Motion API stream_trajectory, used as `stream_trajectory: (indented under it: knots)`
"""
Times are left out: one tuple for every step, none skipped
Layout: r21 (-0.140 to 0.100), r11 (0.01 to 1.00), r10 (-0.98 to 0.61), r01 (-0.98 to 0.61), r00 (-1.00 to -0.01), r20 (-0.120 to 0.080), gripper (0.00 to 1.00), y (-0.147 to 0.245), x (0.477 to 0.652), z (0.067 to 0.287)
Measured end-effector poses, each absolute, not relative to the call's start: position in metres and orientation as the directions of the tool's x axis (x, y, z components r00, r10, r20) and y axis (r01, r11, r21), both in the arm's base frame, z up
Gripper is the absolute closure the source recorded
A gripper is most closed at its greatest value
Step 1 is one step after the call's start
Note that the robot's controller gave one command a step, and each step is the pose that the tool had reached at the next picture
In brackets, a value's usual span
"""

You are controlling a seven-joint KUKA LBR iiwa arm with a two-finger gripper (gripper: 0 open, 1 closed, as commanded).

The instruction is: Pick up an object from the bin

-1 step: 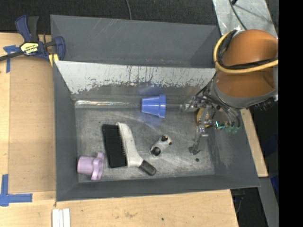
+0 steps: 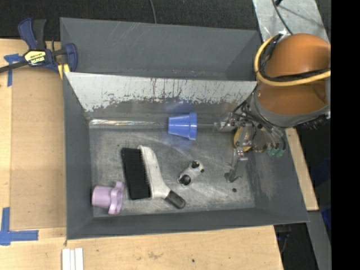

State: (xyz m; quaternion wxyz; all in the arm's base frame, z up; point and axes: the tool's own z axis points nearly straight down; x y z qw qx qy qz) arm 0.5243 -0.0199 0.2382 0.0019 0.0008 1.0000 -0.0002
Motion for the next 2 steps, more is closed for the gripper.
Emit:
stream_trajectory:
  knots:
    - [-0.001, 0.993, -0.117, -0.117, -0.993, -0.006, 0.0, -0.003, 0.52, 0.198]
    - [-0.001, 0.903, -0.429, -0.429, -0.903, -0.002, 0.0, 0.029, 0.509, 0.168]
